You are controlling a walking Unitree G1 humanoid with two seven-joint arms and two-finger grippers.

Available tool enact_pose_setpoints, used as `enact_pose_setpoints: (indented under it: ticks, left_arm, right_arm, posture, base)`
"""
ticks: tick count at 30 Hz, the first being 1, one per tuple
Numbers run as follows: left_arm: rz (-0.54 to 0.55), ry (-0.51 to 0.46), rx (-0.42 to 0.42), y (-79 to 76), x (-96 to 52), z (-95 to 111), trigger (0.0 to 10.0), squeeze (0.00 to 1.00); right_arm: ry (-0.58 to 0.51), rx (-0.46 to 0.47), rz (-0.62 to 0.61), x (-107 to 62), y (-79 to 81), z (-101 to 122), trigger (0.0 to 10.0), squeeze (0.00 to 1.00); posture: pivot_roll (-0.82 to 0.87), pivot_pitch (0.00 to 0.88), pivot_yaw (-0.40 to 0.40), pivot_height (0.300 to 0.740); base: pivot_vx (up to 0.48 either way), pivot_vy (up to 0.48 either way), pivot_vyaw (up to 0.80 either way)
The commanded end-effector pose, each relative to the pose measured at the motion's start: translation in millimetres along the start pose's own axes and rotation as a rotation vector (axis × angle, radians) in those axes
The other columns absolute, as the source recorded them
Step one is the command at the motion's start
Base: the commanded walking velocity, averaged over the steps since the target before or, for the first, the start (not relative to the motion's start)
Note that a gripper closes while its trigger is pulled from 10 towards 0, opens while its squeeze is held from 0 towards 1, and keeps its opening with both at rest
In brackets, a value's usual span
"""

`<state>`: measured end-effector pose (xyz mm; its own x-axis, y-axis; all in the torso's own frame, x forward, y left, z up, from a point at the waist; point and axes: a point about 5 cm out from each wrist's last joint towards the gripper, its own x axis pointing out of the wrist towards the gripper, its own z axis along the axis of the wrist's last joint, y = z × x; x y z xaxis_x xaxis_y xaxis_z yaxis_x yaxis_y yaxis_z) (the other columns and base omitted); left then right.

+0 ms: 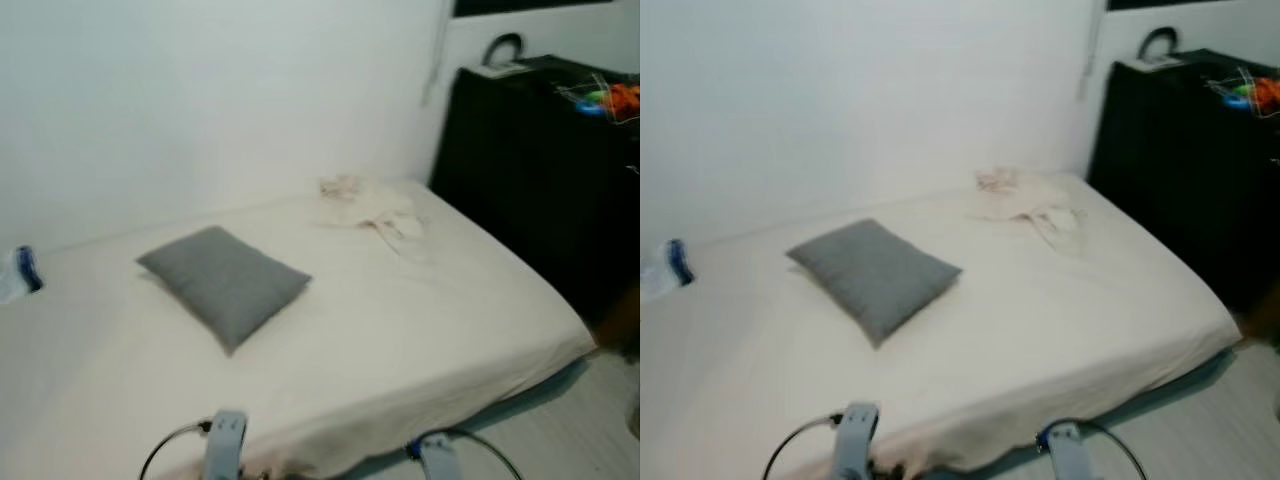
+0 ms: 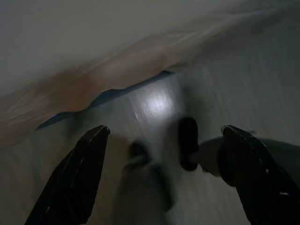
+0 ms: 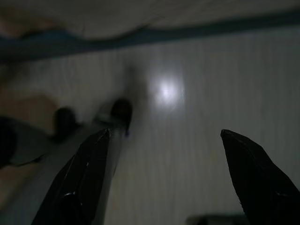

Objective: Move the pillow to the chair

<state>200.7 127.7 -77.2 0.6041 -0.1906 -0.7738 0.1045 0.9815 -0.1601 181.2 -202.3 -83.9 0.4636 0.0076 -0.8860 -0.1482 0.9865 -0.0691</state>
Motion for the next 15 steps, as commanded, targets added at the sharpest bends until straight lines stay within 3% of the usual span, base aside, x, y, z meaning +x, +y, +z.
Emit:
enact_pose_setpoints:
  ticks: [1, 6, 15]
  left_arm:
    - [0.010, 0.033, 0.018, 6.3, -2.0, -6.8, 10.0, 0.00]
    - [-0.005, 0.025, 0.018, 3.3, -1.1, -4.0, 10.0, 0.00]
    - [-0.005, 0.014, 0.013, 2.1, -0.3, -0.5, 10.0, 0.00]
  right_arm:
    - [0.009, 0.006, 0.021, 0.9, 8.5, -4.3, 10.0, 0.00]
    - [0.016, -0.007, 0.018, 0.8, 8.2, -5.5, 10.0, 0.00]
    - [0.020, -0.023, 0.022, 0.7, 8.9, -7.0, 10.0, 0.00]
  posture:
    - [-0.07, 0.000, 0.032, 0.740]
    - [-0.07, 0.000, 0.030, 0.740]
    - [-0.07, 0.000, 0.030, 0.740]
  base:
    - [0.000, -0.326, 0.00]
    - [0.000, -0.065, 0.00]
    - [0.000, 0.000, -0.74]
